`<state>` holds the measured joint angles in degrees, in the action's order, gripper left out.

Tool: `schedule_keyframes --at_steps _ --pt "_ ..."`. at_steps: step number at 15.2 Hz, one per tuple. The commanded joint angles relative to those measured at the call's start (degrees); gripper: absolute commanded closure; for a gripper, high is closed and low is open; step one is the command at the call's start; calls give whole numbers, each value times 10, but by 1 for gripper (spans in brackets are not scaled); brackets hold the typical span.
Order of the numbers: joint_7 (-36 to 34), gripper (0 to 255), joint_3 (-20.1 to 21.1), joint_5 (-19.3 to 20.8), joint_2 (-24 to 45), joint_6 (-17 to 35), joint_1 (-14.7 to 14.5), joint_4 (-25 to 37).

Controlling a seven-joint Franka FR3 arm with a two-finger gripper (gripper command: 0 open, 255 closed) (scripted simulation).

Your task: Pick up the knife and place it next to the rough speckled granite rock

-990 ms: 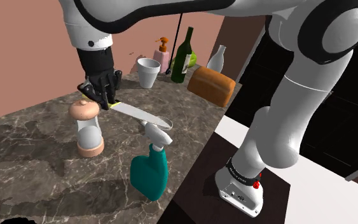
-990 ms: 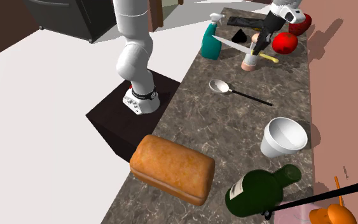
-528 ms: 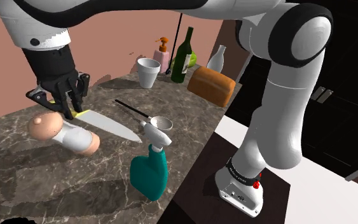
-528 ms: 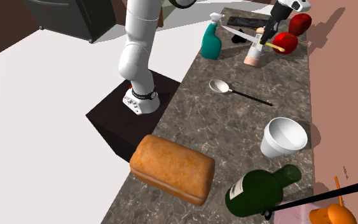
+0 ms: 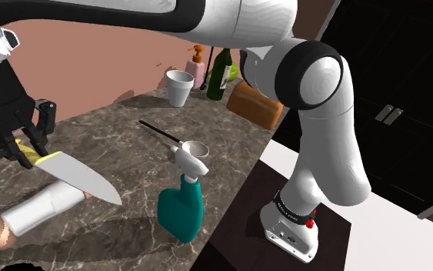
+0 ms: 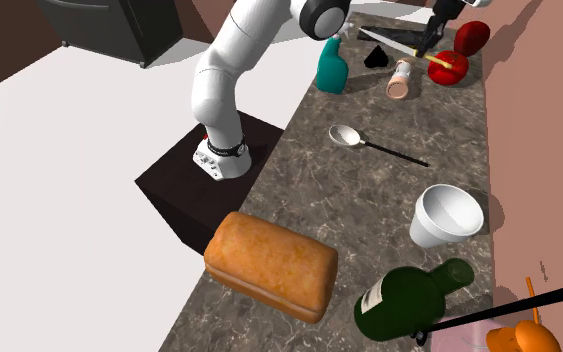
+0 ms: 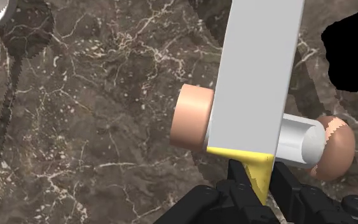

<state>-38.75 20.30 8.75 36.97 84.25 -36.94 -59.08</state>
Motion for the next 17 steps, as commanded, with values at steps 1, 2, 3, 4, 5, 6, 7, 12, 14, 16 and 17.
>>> schedule_keyframes --at_steps 1,2,3,4,5,6,7,12,14,16,17 --pt "-3 255 -1 2 12 6 -4 5" --pt "-3 255 -1 2 10 15 -3 -6" --pt "-4 255 -1 2 9 24 -1 -16" --pt "-4 255 -1 2 7 32 0 -26" --pt "-4 255 -1 2 7 41 1 -35" --pt "-4 255 -1 2 6 49 3 -44" --pt "-4 255 -1 2 5 57 4 -53" --pt "-5 255 -2 2 6 95 8 -90" --pt "-5 255 -2 3 8 109 9 -103" --pt "-6 255 -3 4 10 123 11 -115" --pt "-6 255 -3 5 12 130 11 -121"
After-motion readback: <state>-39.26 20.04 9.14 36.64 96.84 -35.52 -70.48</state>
